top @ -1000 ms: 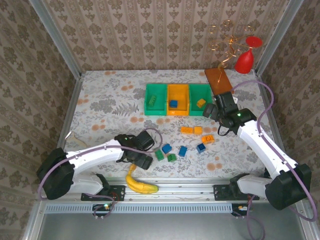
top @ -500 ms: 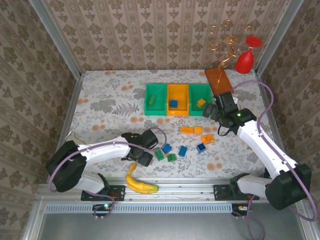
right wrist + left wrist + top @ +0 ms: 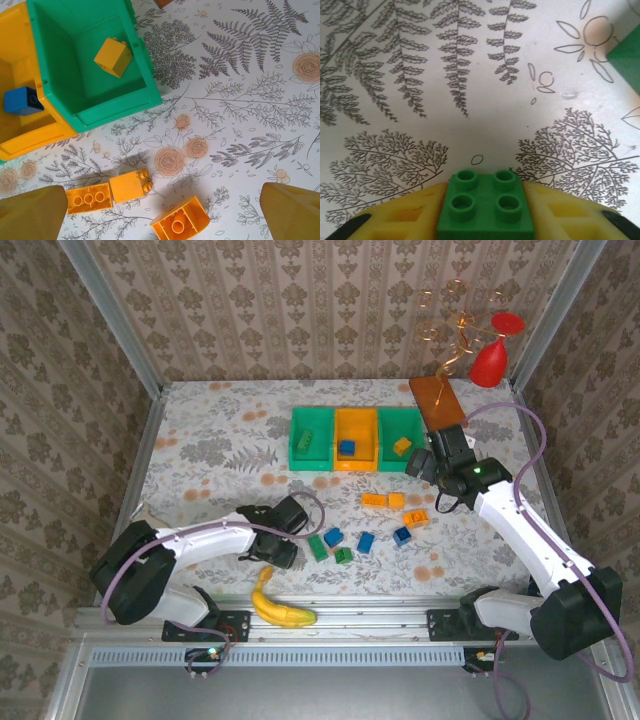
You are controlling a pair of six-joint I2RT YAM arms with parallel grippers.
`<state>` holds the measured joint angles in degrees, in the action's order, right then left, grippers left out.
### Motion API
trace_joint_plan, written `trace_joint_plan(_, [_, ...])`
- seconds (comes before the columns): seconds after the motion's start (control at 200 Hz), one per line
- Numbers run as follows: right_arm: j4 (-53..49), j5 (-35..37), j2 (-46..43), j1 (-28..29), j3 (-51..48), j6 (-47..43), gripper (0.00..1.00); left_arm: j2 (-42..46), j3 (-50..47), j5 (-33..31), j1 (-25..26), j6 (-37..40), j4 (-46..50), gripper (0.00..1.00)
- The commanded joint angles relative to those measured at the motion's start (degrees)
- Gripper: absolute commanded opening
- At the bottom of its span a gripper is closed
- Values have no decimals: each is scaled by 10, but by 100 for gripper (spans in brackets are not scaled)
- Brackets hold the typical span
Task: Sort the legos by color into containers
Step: Pick up the lego from the middle-left of the table, then place the lego in the container.
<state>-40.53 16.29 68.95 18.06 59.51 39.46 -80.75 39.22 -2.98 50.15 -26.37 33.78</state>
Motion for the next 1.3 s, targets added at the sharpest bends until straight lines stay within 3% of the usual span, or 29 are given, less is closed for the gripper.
trace_joint_plan(0.0, [-2,18,-2,3,-4,13,100,2,-12,6,-11,-7,-11,36])
trace_joint_plan(0.33, [-4,18,-8,4,-6,15,100,31,-16,10,-32,-18,-31,21])
trace_joint_plan(0.82, [-3,14,0,11,-15,18,100,59,58,-27,-95,-1,-73,19])
trace_joint_plan(1.055, [-29,30,0,26,-22,27,100,12,159,-50,-122,60,-125,19])
trace_joint_plan(1.295, [-46,35,10,51,-38,40,100,-101,284,-73,-129,123,-159,19])
